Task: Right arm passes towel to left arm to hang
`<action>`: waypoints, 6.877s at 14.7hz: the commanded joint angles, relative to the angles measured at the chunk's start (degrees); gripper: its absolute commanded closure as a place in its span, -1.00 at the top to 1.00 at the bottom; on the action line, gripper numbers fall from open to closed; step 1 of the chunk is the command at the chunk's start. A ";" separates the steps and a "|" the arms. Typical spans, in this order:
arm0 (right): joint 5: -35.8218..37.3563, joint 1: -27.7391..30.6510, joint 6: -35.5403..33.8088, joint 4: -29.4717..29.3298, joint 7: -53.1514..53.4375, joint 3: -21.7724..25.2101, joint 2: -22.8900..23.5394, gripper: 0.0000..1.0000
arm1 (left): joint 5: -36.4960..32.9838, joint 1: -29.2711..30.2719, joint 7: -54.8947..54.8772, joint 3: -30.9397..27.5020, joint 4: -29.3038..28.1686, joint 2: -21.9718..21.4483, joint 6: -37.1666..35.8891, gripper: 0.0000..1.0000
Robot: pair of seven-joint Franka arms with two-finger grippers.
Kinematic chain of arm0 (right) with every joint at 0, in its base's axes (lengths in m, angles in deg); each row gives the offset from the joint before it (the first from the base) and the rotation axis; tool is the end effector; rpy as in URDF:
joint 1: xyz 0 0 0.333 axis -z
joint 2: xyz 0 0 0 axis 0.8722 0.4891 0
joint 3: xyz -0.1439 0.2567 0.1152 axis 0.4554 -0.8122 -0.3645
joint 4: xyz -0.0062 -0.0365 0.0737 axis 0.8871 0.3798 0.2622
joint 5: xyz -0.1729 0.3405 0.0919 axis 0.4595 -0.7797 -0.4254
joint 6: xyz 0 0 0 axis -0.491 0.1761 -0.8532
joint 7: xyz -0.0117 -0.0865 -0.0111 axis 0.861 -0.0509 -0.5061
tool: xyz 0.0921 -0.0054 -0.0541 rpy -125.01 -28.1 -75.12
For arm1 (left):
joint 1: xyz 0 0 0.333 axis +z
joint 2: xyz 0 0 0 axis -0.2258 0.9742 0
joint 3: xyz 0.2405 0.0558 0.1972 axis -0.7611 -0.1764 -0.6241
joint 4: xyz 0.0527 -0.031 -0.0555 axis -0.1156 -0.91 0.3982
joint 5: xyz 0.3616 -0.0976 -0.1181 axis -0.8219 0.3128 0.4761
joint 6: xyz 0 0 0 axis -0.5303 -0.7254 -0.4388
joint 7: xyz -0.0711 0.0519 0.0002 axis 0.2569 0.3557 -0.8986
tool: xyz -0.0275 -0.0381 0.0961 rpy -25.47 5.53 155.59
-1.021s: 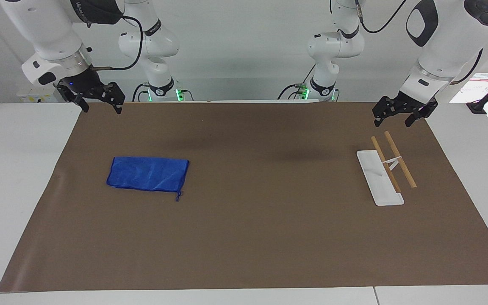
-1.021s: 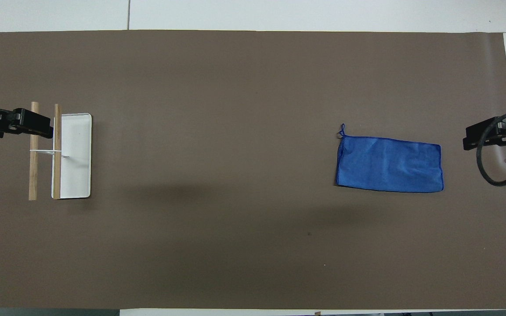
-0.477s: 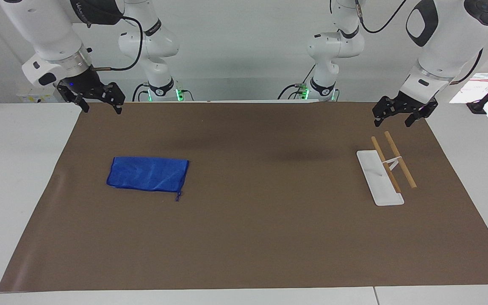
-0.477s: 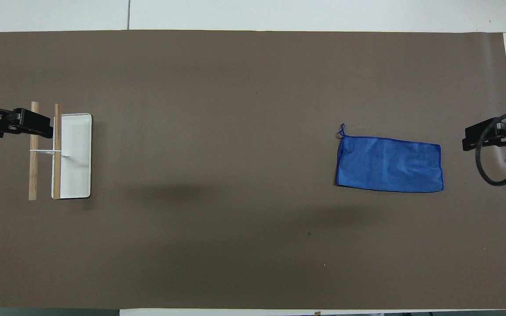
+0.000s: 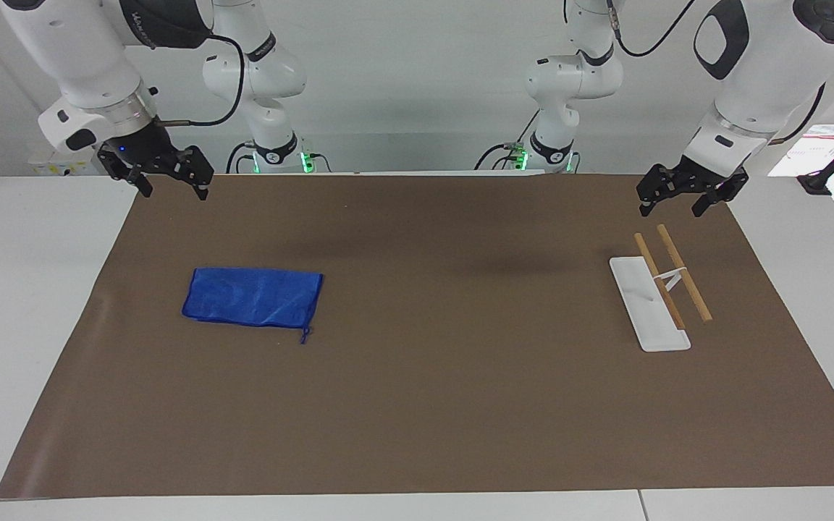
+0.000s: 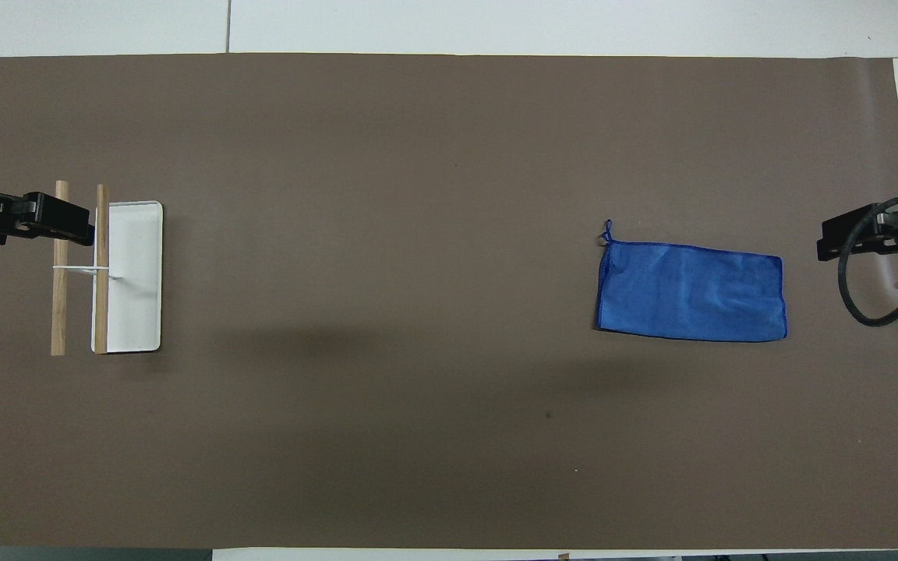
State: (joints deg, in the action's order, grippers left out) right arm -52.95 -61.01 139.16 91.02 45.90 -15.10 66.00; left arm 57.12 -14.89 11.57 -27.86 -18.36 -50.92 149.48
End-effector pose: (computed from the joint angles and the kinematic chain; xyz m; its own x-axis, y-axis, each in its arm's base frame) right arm 0.5379 -0.0105 0.6083 0.9947 -0.0926 -0.0447 -0.0920 -0.9956 0.0151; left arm 0.5559 -0.0453 0.6015 0.9941 -0.1050 -0.0283 -0.1048 -0.9945 0.0055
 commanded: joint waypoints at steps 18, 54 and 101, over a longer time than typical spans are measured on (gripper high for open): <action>-0.98 1.08 52.45 38.25 -5.49 -0.29 7.46 1.00 | -1.06 0.17 -0.35 -0.06 -1.54 -1.61 0.07 1.00; -29.08 -6.20 19.99 -6.13 34.37 -6.88 9.92 -1.00 | -1.06 -0.62 -0.18 0.03 -1.54 -1.52 0.51 1.00; -40.09 -24.60 53.09 -1.83 68.47 -6.70 12.04 1.00 | 26.92 -11.61 71.38 -0.32 -14.55 -1.34 30.48 -1.00</action>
State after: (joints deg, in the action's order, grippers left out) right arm -92.82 -88.24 195.77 87.66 120.99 -21.60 80.08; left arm 88.15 -26.77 84.91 -28.14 -32.53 -51.04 179.95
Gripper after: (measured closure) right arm 0.471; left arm 0.978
